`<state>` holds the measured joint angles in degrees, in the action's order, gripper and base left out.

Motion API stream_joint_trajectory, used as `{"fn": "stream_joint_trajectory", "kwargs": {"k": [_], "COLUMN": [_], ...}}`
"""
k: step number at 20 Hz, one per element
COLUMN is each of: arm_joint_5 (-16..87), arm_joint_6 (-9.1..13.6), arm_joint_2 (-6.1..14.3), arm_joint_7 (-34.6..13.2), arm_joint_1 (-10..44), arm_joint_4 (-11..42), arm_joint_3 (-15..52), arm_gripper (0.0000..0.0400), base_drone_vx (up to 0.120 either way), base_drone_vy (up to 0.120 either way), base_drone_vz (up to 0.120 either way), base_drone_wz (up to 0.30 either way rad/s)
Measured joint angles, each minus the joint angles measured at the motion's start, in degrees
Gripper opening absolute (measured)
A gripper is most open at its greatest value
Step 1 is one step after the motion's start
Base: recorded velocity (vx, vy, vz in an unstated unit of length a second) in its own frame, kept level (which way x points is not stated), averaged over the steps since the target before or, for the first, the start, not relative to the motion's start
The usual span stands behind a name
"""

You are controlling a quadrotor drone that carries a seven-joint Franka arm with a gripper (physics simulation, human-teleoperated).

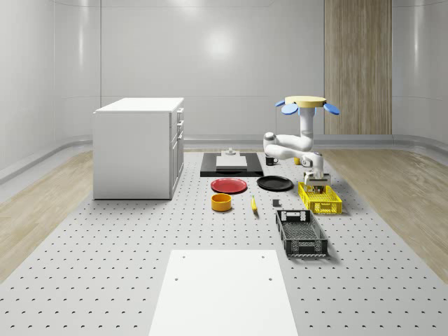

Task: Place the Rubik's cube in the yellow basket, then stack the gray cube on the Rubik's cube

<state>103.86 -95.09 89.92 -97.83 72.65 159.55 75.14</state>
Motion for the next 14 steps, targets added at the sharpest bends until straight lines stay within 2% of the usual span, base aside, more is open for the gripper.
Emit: {"fn": "stream_joint_trajectory", "kwargs": {"k": [13, 14], "arm_joint_5": [7.5, 7.9], "arm_joint_6": [-2.9, -3.0], "arm_joint_2": [-0.8, -0.9], "arm_joint_7": [-0.1, -0.1], "arm_joint_1": [1.7, 1.7], "arm_joint_4": [-2.6, -2.8], "arm_joint_3": [-8.0, -8.4], "arm_gripper": [0.0325, 0.0341], "base_drone_vx": [0.0, 0.0], "base_drone_vy": [0.0, 0.0], "base_drone_vz": [0.0, 0.0], "base_drone_wz": [0.0, 0.0]}}
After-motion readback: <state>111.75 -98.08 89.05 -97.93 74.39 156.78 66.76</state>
